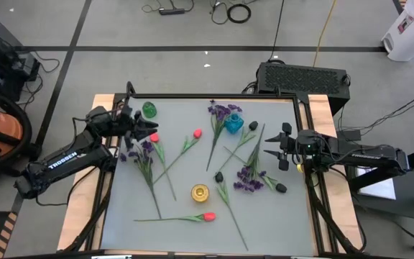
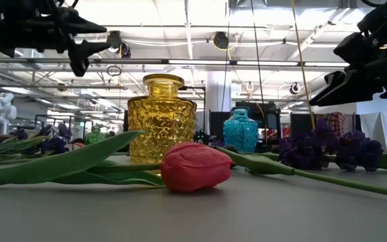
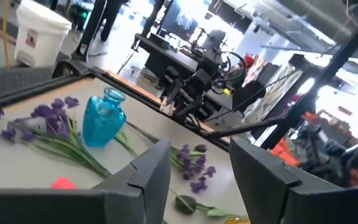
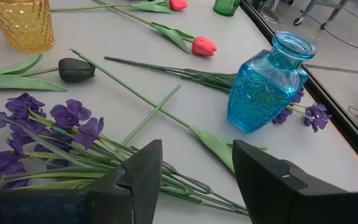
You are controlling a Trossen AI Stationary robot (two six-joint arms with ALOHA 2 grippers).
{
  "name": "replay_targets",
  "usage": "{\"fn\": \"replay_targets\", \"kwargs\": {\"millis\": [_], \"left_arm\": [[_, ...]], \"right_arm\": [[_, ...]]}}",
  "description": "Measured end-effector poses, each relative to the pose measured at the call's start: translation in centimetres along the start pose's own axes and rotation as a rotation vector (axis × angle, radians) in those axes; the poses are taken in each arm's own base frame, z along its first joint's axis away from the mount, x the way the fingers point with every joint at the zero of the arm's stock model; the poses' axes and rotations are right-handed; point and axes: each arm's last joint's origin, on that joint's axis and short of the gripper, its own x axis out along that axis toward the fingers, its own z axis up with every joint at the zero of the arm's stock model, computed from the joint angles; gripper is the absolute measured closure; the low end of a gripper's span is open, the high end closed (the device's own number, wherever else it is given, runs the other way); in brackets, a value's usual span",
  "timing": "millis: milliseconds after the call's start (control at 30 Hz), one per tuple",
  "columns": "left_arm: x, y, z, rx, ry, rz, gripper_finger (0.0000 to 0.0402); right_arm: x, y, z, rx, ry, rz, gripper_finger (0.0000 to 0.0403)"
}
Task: Sort flowers into vase by color
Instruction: Put the left purple flowers into the blue vase
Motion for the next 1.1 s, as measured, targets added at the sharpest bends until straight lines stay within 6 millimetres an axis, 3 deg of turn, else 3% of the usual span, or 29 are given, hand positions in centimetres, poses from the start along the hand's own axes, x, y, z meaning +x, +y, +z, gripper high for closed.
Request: {"fn": "replay_targets", "kwargs": {"millis": [400,700,867,1100], "left_arm": [[0.2,-0.7,0.4,-0.401,-0.007,-0.081,0.0230],[0.4,-4.4,3.2,-0.406,-0.147,-0.292,0.0230],[2.2,-5.2,3.3,-0.386,-0.131,-0.242,0.0230],[6.5,-5.4,2.0,-0.452,0.010,-0.166,0.0230]], "right_arm": [[0.0,0.0,0.0,0.000,0.000,0.000,0.0215],[0.0,0.0,0.0,0.000,0.000,0.000,0.0215],[0.0,0.0,0.0,0.000,0.000,0.000,0.0215],[0.0,0.0,0.0,0.000,0.000,0.000,0.0215]]}}
